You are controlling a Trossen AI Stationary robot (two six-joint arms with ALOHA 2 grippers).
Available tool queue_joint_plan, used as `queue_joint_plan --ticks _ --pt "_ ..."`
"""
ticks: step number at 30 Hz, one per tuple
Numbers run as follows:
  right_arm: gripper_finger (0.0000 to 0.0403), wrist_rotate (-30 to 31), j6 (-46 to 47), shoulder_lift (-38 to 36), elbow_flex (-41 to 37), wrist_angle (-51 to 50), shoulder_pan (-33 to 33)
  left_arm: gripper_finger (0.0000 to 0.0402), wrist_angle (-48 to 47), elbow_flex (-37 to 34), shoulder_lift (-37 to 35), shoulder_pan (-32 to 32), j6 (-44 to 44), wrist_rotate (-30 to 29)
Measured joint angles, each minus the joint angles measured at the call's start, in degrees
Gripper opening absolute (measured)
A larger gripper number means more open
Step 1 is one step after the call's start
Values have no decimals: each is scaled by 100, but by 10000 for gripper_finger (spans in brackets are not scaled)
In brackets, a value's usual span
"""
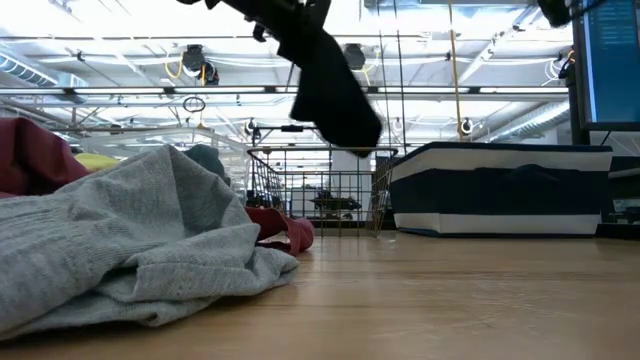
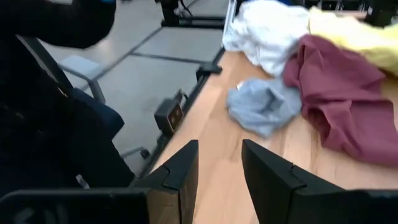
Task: Pick & Place Cloths
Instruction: Put the black boxer into the wire basket
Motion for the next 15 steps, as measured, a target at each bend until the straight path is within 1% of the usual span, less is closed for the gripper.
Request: queue_joint_plan --ticks 5,11,15 --pt "114 7 247 0 -392 170 -6 0 -9 0 0 303 -45 0" --pt "114 4 300 0 -962 1339 -10 0 -277 0 0 571 -236 6" --pt "114 4 210 0 -1193 1834 -9 0 -551 0 0 703 -414 204"
